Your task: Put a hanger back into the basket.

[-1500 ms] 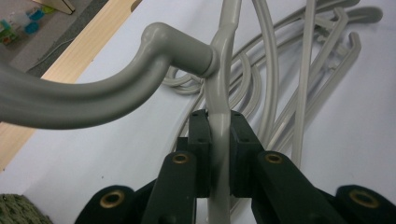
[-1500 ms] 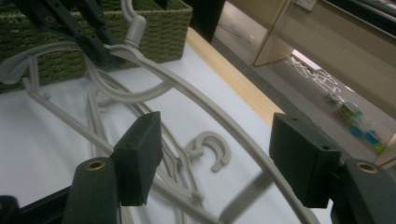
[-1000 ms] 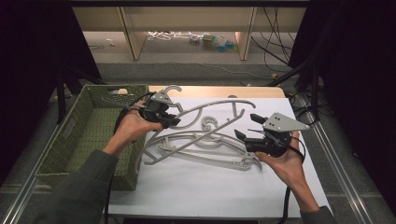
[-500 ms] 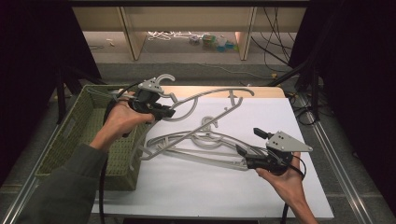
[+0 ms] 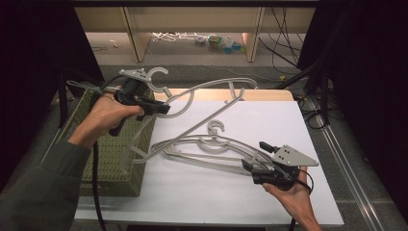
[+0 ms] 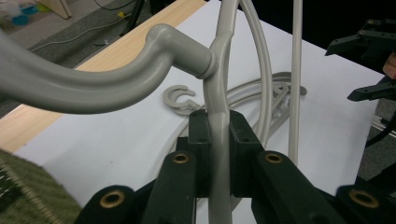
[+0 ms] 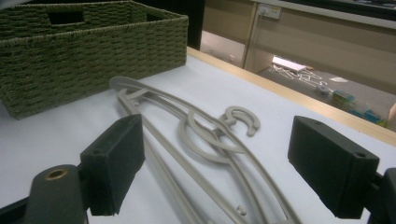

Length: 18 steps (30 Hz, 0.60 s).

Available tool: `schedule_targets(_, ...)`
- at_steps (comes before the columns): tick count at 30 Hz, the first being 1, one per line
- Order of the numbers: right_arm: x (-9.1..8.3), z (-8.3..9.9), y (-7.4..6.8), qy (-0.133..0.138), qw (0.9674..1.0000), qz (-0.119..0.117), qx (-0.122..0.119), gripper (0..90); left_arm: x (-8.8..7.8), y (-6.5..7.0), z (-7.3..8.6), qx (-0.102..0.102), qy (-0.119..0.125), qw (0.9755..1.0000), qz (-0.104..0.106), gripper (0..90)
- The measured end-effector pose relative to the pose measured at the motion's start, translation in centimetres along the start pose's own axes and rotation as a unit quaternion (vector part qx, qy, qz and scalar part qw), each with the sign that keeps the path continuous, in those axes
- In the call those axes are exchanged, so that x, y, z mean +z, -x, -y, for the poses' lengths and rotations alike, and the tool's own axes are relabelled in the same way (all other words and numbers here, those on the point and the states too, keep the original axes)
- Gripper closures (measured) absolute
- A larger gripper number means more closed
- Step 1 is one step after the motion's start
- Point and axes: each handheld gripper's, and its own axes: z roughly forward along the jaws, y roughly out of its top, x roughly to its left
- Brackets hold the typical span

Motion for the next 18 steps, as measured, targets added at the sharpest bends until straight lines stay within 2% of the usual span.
schedule_targets(4,-0.1,0.3,-0.2,0.0,1.0,0.004,0.004,19.5,-1.9,-1.1,0.8,-0.008,-0.001,0.9999,-0.014,82.0)
schedule_targets(5,-0.2,0.4,-0.2,-0.006,1.0,-0.001,0.004,19.5,-2.3,-1.2,1.1,-0.023,0.003,0.9997,-0.008,82.0)
schedule_targets(6,-0.2,0.5,-0.2,-0.007,1.0,-0.001,0.003,19.5,-3.5,-2.1,1.7,-0.012,0.001,0.9992,-0.039,82.0)
schedule_targets(8,-0.2,0.6,-0.2,-0.008,1.0,-0.002,0.003,19.4,-4.0,-2.5,2.0,-0.015,0.003,0.999,-0.043,82.0)
schedule_targets(10,-0.1,0.7,-0.2,-0.013,0.9999,-0.002,0.004,19.5,-5.0,-3.1,2.6,-0.019,0.005,0.9982,-0.057,82.0)
schedule_targets(18,-0.2,0.8,-0.4,-0.005,1.0,0.003,0.005,19.2,-7.9,-6.1,5.1,-0.049,0.007,0.9932,-0.105,82.0)
